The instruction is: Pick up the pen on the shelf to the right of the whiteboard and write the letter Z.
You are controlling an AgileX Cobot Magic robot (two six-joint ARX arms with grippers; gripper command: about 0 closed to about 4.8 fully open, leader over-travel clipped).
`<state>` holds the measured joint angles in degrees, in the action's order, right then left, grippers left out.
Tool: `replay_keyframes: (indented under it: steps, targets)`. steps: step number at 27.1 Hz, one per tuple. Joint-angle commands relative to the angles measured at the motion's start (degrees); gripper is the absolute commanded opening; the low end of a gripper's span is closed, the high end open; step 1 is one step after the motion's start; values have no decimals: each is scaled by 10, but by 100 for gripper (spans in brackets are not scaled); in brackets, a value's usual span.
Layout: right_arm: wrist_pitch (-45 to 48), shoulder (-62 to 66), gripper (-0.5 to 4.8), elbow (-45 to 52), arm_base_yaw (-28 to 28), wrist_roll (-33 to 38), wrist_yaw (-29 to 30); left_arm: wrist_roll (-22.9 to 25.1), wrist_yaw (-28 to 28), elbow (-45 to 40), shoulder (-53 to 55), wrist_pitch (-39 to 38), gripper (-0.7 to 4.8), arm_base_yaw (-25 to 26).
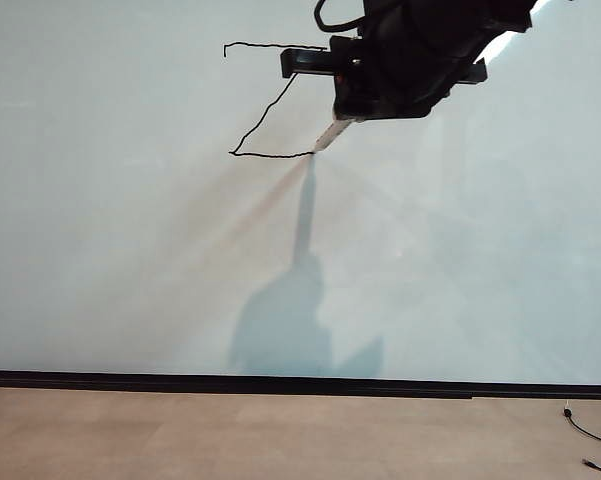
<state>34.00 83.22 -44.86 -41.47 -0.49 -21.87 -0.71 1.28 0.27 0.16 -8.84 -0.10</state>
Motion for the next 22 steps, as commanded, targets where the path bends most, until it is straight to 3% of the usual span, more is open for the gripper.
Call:
replay_keyframes:
  steps: [1, 11, 17, 22]
  targets:
    - [10, -14, -6, 9, 9, -2, -16, 3, 0, 1, 0, 3, -5, 0]
    - [21, -32, -6, 24, 9, -2, -9, 3, 0, 1, 0, 3, -4, 0]
    - [-34, -125, -6, 36, -58, -43, -65, 3, 0, 1, 0, 3, -4, 0]
    - [-85, -237, -6, 65, -96, -63, -67, 3, 0, 1, 0, 3, -5, 0]
